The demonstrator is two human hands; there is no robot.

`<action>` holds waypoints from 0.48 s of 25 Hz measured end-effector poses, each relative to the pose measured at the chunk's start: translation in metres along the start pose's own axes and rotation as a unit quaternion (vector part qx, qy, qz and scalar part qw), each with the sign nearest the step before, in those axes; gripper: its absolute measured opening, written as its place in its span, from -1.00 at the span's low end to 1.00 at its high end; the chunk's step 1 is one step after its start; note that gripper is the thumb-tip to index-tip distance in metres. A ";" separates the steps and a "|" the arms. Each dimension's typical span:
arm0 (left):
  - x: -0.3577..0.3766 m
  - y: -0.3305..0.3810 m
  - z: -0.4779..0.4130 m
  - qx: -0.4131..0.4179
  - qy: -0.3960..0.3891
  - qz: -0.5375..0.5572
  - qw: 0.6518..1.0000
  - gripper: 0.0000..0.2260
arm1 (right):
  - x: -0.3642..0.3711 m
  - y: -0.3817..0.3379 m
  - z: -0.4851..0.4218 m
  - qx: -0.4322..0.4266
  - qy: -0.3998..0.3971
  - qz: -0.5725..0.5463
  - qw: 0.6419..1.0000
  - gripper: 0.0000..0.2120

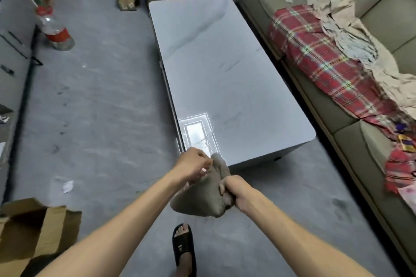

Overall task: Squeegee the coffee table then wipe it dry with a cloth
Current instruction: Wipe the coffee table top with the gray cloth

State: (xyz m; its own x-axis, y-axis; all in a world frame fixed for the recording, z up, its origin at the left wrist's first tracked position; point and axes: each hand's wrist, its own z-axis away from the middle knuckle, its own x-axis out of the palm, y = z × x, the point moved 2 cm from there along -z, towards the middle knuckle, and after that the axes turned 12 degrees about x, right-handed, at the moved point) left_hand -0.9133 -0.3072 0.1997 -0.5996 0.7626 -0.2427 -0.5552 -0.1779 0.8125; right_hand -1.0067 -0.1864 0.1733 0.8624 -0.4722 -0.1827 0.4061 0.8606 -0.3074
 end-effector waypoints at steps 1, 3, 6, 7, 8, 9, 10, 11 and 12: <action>0.007 0.003 -0.020 0.002 0.002 -0.003 1.000 -0.91 | -0.017 -0.004 -0.020 0.022 0.019 -0.040 0.999 -0.62; 0.021 0.007 -0.061 0.005 0.000 -0.016 1.000 -0.91 | -0.058 -0.018 -0.055 0.043 0.057 -0.096 0.993 -0.62; 0.044 0.019 -0.116 0.015 0.002 -0.056 0.998 -0.93 | -0.140 -0.066 -0.096 -0.001 0.131 -0.114 0.985 -0.76; 0.051 0.024 -0.133 0.021 0.006 -0.066 0.998 -0.93 | -0.169 -0.087 -0.112 -0.043 0.170 -0.098 0.980 -0.79; 0.060 0.028 -0.148 0.025 0.011 -0.077 0.997 -0.91 | -0.197 -0.107 -0.129 -0.086 0.218 -0.065 0.970 -0.78; 0.074 0.031 -0.167 0.027 0.019 -0.085 0.996 -0.89 | -0.225 -0.128 -0.148 -0.125 0.264 -0.012 0.956 -0.78; 0.086 0.031 -0.188 0.030 0.030 -0.089 0.995 -0.87 | -0.249 -0.148 -0.170 -0.160 0.301 0.048 0.939 -0.78; 0.096 0.030 -0.208 0.029 0.046 -0.091 0.994 -0.86 | -0.265 -0.162 -0.193 -0.194 0.323 0.102 0.920 -0.76; 0.104 0.026 -0.224 0.020 0.061 -0.093 0.994 -0.85 | -0.276 -0.172 -0.215 -0.224 0.327 0.136 0.908 -0.73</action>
State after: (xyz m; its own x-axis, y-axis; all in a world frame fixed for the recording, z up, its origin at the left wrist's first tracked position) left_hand -1.1189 -0.3718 0.0772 -0.5551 0.6988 -0.4512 -0.6412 -0.0140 0.7672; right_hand -1.3799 -0.2457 0.0755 0.4885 -0.3931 -0.7790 -0.0850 0.8671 -0.4909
